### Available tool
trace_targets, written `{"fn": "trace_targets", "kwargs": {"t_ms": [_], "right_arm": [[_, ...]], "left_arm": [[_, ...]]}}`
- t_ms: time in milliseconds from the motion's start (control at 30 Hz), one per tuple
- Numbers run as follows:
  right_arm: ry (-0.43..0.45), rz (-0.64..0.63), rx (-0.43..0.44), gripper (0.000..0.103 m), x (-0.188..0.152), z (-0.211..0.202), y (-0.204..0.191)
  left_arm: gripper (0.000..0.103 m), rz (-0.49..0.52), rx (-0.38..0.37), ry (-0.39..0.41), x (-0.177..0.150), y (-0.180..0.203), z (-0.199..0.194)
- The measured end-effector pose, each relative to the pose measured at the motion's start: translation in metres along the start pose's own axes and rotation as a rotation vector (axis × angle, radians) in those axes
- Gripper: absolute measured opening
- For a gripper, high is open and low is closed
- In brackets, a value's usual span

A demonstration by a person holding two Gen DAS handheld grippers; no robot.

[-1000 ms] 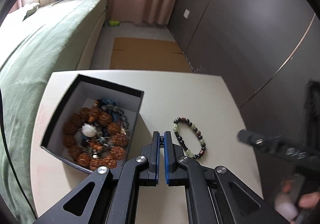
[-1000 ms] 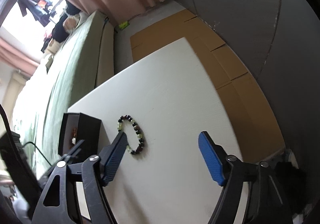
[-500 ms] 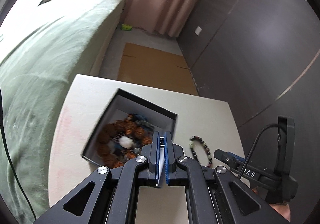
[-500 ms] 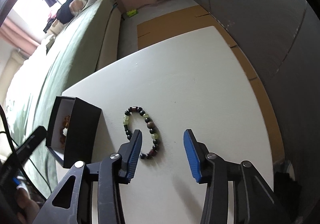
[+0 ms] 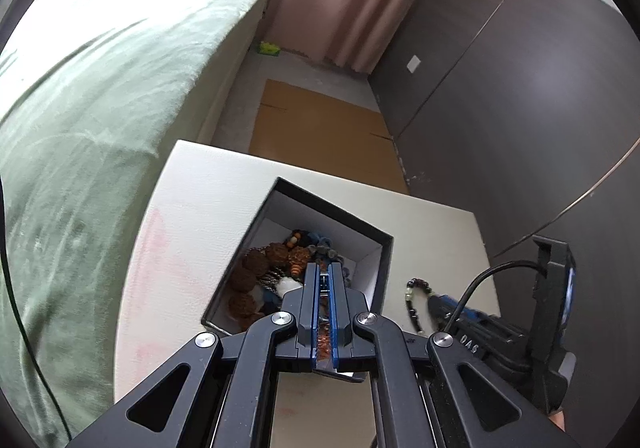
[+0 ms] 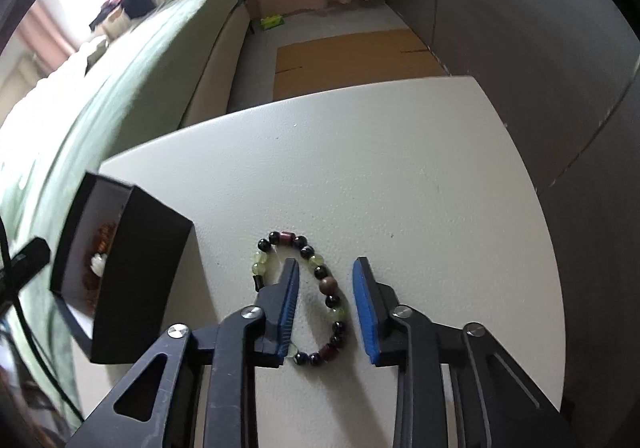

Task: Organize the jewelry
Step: 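Grasp the black-and-green bead bracelet with the right tool, then lower the black-and-green bracelet into the black box and open the right tool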

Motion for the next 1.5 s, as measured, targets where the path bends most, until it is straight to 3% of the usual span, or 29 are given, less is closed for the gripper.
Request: {"fn": "trace_targets", "kwargs": {"t_ms": [100,233,333,400,467,1167,1500], "right_arm": [[-0.024,0.007,0.043,0.011,-0.003,-0.002,-0.004],[0.031,0.038,0.102,0.011,-0.001,-0.023,-0.005],[0.08,0.053,0.159,0.011,0.0,-0.042,-0.011],[0.101,0.05,0.181,0.011,0.0,-0.05,-0.016],[0.119,0.05,0.201,0.011,-0.002,-0.057,-0.021],[0.31,0.088,0.46,0.011,0.009,-0.091,-0.08],[0.313,0.034,0.431,0.012,0.016,-0.074,-0.109]], "left_arm": [[0.004,-0.01,-0.043,0.004,0.0,0.003,-0.003],[0.006,-0.039,-0.07,-0.027,0.001,0.001,-0.003],[0.022,-0.057,-0.06,-0.047,0.0,-0.005,-0.003],[0.045,-0.065,-0.052,-0.04,0.0,-0.008,-0.006],[0.052,-0.074,-0.043,-0.015,0.0,-0.013,-0.013],[0.053,-0.161,-0.022,0.027,0.018,-0.059,-0.036],[0.053,-0.178,-0.028,0.033,0.022,-0.07,-0.042]]}}
Point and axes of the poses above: each gripper's, at about its wrist camera, not at the fingertips, and z roughly the way its jaws point, y to its right, x to its top, the point moved 3 cm from there along z, roughly the way its jaws point, and after that the axes turned 9 degrees about x, right-handed, at the moved point
